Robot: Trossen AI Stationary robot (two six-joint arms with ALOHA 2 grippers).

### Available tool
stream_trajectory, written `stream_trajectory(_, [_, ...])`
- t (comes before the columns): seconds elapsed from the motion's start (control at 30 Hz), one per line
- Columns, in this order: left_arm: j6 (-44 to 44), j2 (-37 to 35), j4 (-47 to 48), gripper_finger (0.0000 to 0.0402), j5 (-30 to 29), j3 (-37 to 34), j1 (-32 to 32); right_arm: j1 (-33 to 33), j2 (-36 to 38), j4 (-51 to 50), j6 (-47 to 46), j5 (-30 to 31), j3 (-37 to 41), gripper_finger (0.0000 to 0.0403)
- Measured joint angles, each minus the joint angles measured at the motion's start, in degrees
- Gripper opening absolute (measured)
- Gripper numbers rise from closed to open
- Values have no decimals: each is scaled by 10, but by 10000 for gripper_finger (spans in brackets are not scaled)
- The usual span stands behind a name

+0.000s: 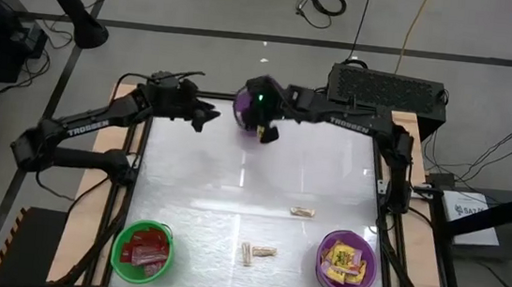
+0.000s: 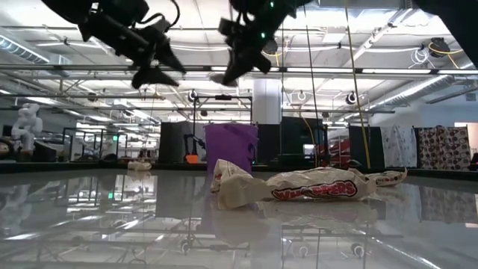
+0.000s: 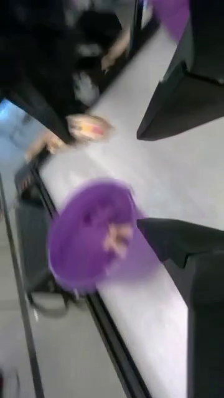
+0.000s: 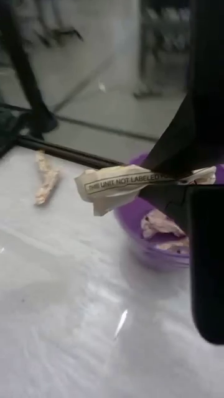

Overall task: Sort candy by brand, put in halloween buckets
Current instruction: Put the white chocolate into the top purple bucket

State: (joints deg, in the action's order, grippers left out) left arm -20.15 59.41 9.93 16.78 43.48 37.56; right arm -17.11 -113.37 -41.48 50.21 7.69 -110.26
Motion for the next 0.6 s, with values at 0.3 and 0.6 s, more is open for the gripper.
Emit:
stream_trajectory(0.3, [-4,-1,185,251,-149,0,41,-77,-26,24,-131,-86,0,38])
stream_trajectory(0.6, [-3,1,218,251,-154,0,40,-120,-59,32,-253,-111,0,91])
